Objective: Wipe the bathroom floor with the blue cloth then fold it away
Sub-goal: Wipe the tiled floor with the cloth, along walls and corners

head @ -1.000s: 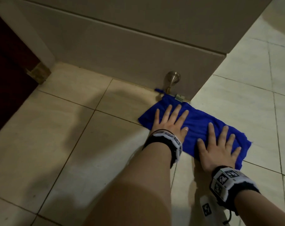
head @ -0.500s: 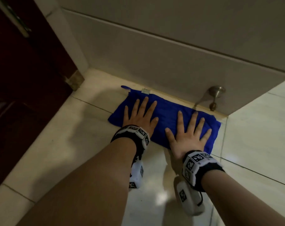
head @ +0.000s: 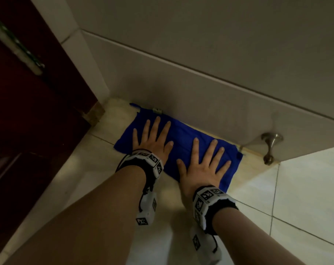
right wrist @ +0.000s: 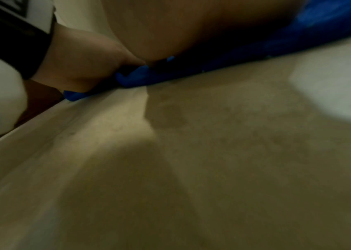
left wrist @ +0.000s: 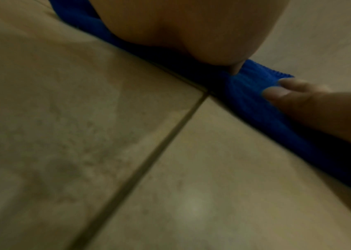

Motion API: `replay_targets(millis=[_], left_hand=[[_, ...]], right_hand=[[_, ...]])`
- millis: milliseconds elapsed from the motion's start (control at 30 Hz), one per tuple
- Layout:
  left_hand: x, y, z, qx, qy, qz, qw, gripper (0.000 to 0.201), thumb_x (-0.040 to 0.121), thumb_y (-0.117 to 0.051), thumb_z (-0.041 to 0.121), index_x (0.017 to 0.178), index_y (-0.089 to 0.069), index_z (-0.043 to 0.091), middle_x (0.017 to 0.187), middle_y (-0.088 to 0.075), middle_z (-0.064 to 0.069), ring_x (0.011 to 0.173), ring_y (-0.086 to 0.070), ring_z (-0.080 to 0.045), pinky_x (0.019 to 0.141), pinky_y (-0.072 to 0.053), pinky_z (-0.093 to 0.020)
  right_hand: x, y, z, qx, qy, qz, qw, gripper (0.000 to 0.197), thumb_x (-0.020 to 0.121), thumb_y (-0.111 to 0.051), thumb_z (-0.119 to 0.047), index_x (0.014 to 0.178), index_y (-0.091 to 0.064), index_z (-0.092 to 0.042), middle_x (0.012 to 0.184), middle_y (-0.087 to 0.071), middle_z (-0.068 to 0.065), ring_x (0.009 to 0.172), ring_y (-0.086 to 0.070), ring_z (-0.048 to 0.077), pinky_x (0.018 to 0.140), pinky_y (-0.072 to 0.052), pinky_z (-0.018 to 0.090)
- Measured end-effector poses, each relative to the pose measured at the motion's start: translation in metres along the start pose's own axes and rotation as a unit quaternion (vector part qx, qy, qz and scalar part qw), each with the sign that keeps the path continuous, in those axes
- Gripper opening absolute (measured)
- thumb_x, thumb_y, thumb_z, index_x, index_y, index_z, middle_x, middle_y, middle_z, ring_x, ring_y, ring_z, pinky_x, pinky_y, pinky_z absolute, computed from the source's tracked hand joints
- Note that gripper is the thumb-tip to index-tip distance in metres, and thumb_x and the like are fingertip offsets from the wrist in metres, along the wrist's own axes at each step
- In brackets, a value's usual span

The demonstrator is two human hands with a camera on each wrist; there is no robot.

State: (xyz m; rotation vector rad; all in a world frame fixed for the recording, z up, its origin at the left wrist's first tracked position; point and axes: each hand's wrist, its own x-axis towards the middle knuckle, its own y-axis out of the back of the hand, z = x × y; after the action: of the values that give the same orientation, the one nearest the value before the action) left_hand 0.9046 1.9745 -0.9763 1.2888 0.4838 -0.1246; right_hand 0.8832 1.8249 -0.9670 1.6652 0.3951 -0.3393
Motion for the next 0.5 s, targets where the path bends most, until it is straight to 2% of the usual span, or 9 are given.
replay_targets(millis=[200, 367, 500], left_hand=[[0.000, -0.001, 0.003, -0.007, -0.001, -0.011, 1.000, 0.060, 0.099, -0.010, 0.056, 0.144, 0.027, 0.046, 0.153, 0.036, 0.014, 0.144, 0.027, -0.019, 0.115, 0.017, -0.053], [0.001, 0.004, 0.003, -0.006, -0.003, -0.043, 0.999, 0.060, 0.098, -0.010, 0.057, 0.142, 0.029, 0.047, 0.152, 0.039, 0.013, 0.144, 0.030, -0.021, 0.113, 0.016, -0.056], [0.011, 0.015, 0.001, -0.013, -0.008, -0.065, 0.998, 0.061, 0.098, -0.012, 0.060, 0.142, 0.029, 0.048, 0.152, 0.038, 0.013, 0.143, 0.030, -0.022, 0.112, 0.016, -0.059]], right_hand=[[-0.001, 0.009, -0.001, -0.007, -0.017, -0.038, 0.999, 0.078, 0.091, -0.008, -0.071, 0.143, 0.037, -0.035, 0.146, 0.050, 0.010, 0.139, 0.038, 0.036, 0.112, 0.016, 0.062], [-0.002, 0.019, 0.000, -0.019, -0.021, -0.090, 0.996, 0.082, 0.091, -0.015, -0.073, 0.144, 0.036, -0.035, 0.146, 0.049, 0.010, 0.138, 0.039, 0.037, 0.112, 0.016, 0.062], [-0.003, 0.033, 0.006, -0.037, 0.011, -0.151, 0.988, 0.089, 0.088, -0.024, -0.077, 0.144, 0.034, -0.038, 0.145, 0.051, 0.008, 0.138, 0.039, 0.035, 0.114, 0.017, 0.059]])
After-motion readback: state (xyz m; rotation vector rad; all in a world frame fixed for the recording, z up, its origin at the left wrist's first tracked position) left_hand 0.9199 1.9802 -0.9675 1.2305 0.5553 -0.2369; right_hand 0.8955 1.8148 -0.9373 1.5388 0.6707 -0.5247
